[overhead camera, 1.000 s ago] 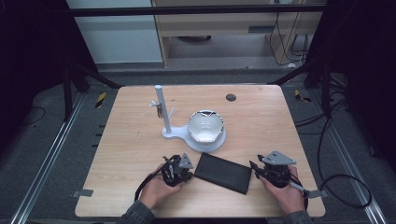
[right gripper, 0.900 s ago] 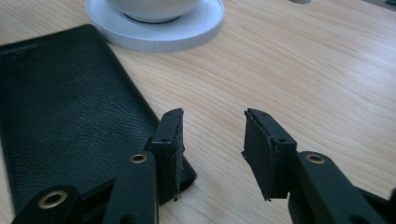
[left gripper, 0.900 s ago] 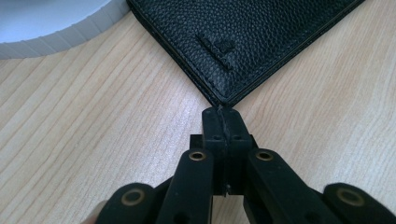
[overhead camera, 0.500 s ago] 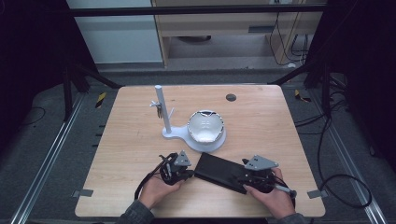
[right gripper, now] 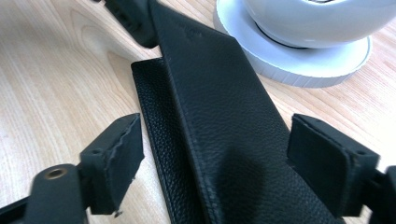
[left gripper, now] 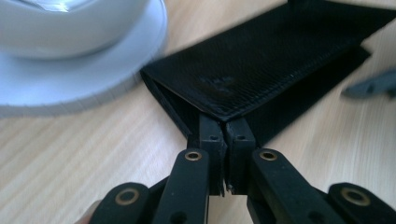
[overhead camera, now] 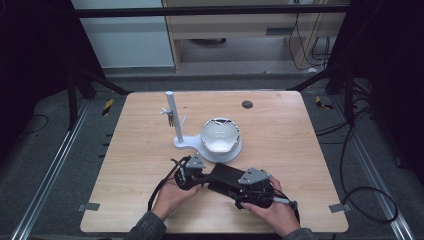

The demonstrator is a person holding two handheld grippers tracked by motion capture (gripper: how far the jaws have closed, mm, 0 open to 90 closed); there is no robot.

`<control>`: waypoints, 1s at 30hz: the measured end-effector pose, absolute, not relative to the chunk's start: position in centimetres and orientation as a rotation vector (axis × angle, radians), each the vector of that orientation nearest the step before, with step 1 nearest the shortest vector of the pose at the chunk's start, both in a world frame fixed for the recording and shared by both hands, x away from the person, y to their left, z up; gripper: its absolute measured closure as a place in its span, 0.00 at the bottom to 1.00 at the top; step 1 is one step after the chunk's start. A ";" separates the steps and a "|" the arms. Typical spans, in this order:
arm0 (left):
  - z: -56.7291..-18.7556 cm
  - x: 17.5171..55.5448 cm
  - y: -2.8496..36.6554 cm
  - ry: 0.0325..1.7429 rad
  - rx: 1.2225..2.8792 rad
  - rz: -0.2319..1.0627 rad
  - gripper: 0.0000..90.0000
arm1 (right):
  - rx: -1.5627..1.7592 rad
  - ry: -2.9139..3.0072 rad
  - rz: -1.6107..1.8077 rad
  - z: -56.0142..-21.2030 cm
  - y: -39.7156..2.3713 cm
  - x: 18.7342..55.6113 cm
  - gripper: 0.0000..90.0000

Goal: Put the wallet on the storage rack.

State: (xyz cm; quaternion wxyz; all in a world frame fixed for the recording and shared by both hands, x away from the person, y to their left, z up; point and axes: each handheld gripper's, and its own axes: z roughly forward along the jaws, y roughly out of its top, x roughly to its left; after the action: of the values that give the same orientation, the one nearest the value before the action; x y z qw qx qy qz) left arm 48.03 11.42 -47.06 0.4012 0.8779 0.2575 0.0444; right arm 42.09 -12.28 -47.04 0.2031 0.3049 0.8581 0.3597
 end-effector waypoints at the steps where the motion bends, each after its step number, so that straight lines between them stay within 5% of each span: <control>1: -47.1 48.2 11.5 0.649 2.219 0.105 0.97 | 0.854 2.402 0.994 -47.0 -12.2 42.2 0.23; 30: -45.7 49.3 10.7 0.637 2.264 0.106 0.92 | 0.842 2.520 0.759 -46.7 -10.0 45.4 0.23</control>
State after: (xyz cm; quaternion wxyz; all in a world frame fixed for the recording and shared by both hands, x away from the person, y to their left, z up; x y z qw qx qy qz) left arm 49.25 10.67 -45.68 0.3837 0.8881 0.2497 0.0417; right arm 45.37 -9.97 -46.66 0.1881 0.2992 0.8957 0.2697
